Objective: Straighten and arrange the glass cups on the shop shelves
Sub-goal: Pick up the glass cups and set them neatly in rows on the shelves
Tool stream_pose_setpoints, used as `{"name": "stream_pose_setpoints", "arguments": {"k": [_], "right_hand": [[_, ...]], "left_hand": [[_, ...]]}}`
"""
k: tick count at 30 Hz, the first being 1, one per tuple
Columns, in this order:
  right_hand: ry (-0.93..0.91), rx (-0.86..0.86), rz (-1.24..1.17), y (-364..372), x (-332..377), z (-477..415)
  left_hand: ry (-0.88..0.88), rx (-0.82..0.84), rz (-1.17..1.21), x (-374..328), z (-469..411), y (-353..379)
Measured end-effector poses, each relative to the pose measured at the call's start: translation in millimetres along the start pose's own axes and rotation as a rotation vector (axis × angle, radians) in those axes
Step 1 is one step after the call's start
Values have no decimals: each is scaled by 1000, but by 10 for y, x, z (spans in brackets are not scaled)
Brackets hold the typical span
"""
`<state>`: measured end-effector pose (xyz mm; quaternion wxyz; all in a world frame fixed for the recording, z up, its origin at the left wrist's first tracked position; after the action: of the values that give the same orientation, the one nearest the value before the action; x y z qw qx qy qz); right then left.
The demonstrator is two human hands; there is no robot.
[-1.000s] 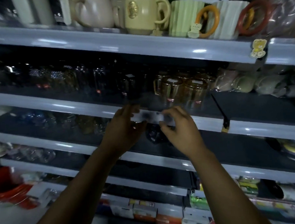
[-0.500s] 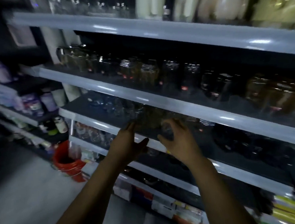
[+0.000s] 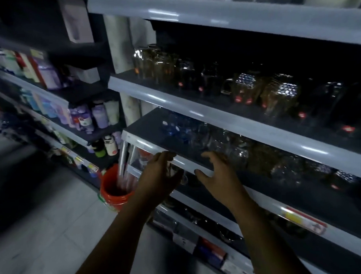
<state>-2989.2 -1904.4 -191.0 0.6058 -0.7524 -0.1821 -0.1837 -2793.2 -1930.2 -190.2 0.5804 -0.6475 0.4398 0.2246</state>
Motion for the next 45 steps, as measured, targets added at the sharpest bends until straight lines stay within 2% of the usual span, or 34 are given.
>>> {"name": "stream_pose_setpoints", "arguments": {"k": [3,10,17,24,27,30,35,40,45], "right_hand": [[-19,11,-19,213,71,-367],[11,38,19,731,261,-1049],[119,-23,103,1063,418,-1468],[338,-193,82,1399,530,-1796],[395,-299,28,1600,572,-1803],[433,-334,5,1797,610,-1800],[501,-395,6,1926,680,-1694],[570,-419,-21,1915,794,-1786],[548,-490,-92,1824,1054,-1878]], "left_hand": [[11,-32,5,226,-310,-126],[57,29,-64,741,-1009,-307],[90,104,-7,1230,-1684,-364],[155,220,-4,1713,-2426,-315],[190,304,-34,1821,-2680,-207],[209,339,-3,1881,-2862,-116],[279,345,155,1898,-3002,-45],[215,302,289,1911,-2953,-162],[84,261,471,1961,-2872,-381]]}}
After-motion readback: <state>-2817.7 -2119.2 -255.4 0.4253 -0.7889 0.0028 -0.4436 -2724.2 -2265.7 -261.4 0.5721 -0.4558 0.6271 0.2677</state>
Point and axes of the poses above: each hand's wrist, its own z-axis away from the middle knuckle, its own y-axis out of the palm, x = y × z, the point moved 2 cm from there along -z, towards the middle knuckle, and after that the axes turned 13 degrees about z, right-handed, at the moved point
